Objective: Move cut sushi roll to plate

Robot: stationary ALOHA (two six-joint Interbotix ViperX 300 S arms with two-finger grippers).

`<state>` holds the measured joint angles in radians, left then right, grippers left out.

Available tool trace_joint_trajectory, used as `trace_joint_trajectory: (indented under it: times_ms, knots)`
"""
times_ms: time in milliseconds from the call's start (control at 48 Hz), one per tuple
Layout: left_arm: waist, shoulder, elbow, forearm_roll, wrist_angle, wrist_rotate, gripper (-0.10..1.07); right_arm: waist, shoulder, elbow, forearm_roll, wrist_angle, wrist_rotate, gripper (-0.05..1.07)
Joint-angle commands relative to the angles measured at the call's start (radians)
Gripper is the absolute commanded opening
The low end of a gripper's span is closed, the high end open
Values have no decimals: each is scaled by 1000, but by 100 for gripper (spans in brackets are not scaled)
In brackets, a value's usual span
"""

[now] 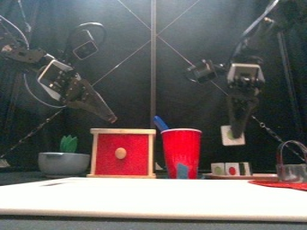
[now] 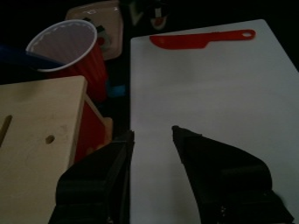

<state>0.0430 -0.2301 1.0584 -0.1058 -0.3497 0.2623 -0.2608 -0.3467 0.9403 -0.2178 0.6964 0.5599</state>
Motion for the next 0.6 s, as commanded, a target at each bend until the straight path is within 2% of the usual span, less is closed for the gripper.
trace_joint_trajectory:
  times_ms: [0, 167, 271, 458, 583]
  knots:
    - [3, -11, -12, -2, -5, 0, 80, -55, -35, 46, 6, -48, -2, 44]
    - [5, -11, -12, -2, -3, 0, 80, -169, -38, 107, 0, -190, -3, 46]
    - [3, -11, -9, -2, -3, 0, 80, -199, -20, 117, 5, -262, -5, 59]
    - [5, -18, -9, -2, -2, 0, 80, -202, -8, 117, 6, -267, -5, 89]
    - [5, -21, -8, -2, -2, 0, 80, -201, -63, 109, 11, -225, -5, 94]
